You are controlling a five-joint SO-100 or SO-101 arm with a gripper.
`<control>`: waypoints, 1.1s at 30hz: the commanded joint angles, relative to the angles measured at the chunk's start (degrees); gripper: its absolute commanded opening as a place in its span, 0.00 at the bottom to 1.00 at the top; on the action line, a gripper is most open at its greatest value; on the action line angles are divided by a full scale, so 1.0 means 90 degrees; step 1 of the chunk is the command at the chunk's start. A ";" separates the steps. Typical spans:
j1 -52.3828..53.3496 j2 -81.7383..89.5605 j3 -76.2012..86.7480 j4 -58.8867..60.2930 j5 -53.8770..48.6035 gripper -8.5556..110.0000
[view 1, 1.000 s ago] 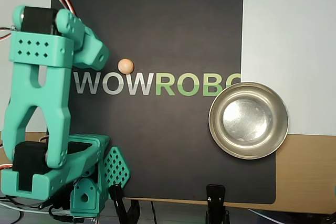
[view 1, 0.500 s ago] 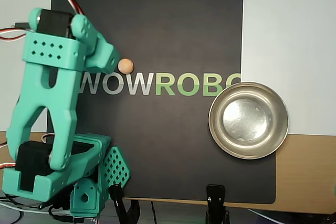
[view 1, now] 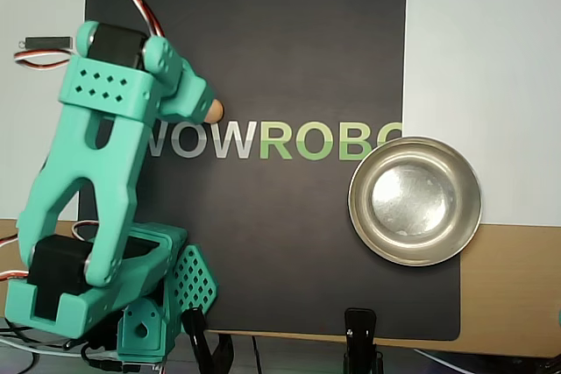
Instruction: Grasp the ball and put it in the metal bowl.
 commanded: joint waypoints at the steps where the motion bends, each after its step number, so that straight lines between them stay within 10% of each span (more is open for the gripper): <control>1: 0.0010 0.0146 0.0000 -0.0039 -0.0049 0.13; 6: 0.0137 0.0146 0.0000 -0.0039 -0.0049 0.26; 33: 0.0547 0.0137 0.0244 -0.0635 -0.0049 0.27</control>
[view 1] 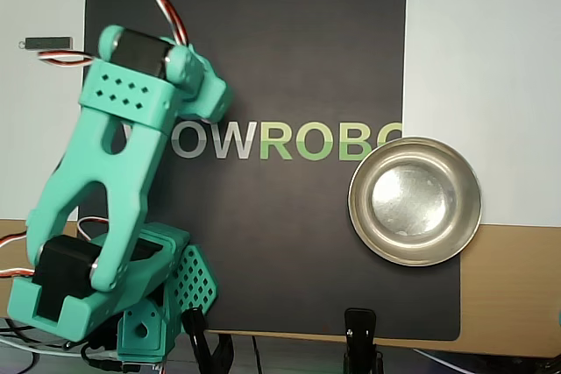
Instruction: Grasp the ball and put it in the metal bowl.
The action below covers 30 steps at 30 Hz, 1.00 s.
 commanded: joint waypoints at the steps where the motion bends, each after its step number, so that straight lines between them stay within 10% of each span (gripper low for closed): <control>1: -0.0010 0.0137 0.0156 -0.0010 -0.0049 0.27; 30: -0.0029 0.0146 0.1006 -0.0859 -0.0010 0.27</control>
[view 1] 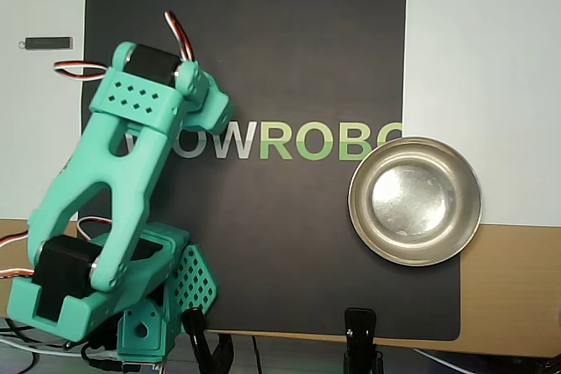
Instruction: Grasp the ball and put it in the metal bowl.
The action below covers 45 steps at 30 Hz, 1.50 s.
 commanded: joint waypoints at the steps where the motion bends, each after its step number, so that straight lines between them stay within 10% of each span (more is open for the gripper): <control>1: -0.0010 0.0146 -0.0049 -0.0049 -0.0010 0.27; 11: -0.0039 0.0156 -0.0059 -0.0049 -0.0049 0.48; 45: 0.0020 0.0039 0.0020 -0.0410 -0.0049 0.48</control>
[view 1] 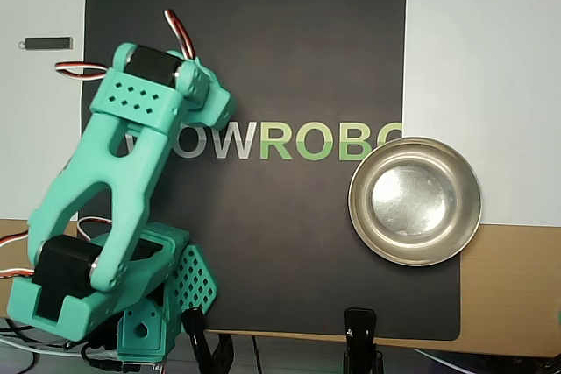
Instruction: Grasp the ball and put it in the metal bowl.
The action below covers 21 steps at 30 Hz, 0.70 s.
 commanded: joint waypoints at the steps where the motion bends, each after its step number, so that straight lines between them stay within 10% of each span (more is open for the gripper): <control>1: 0.0020 0.0039 -0.0020 -0.0029 -0.0049 0.48; 21: -0.0039 -0.0391 -0.0098 -0.0098 -0.0049 0.48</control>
